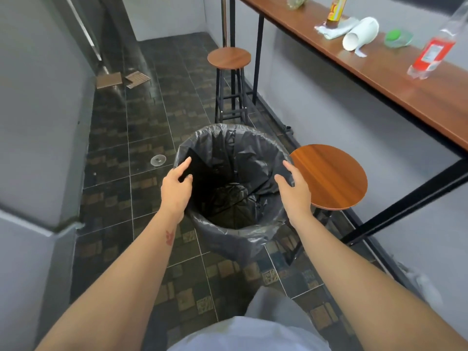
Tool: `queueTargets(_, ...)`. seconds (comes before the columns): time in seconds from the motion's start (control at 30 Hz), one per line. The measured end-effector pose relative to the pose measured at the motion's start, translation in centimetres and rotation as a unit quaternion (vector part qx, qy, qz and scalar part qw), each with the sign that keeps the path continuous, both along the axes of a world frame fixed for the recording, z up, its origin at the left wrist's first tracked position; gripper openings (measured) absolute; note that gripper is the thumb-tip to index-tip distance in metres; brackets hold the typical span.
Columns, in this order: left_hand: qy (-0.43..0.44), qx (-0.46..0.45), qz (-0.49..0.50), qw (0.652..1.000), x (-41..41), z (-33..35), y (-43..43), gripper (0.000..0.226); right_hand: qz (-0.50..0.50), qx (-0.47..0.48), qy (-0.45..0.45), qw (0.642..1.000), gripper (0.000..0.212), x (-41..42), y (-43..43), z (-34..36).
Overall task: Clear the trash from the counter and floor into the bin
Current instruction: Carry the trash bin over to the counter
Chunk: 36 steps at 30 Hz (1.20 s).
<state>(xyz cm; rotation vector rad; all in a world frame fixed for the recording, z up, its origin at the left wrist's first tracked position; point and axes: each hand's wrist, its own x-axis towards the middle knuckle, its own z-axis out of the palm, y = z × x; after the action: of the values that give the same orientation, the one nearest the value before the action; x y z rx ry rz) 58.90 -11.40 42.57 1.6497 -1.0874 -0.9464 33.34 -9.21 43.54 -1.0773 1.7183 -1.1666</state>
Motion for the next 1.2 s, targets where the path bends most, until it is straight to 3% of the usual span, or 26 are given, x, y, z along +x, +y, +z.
queueTargets(0.43,0.061,-0.022,-0.075,0.995,-3.9,1.3,-22.5,0.064,-0.093,-0.013,-0.011,0.996,0.045,-3.1,-20.3,0.9)
queueTargets(0.7,0.094,-0.001,-0.161,0.982,-8.7,3.1,-33.6,0.069,-0.177,-0.003,-0.008,0.984,0.050,-6.1,-26.8,1.3)
queueTargets(0.87,0.121,0.047,-0.220,0.967,-11.9,3.7,-39.9,0.067,-0.259,0.012,-0.010,0.966,0.051,-7.3,-29.8,0.8)
queueTargets(1.2,0.091,0.101,-0.389,0.911,-16.0,4.1,-52.6,0.061,-0.425,0.029,-0.030,0.904,0.053,-6.2,-35.4,1.2)
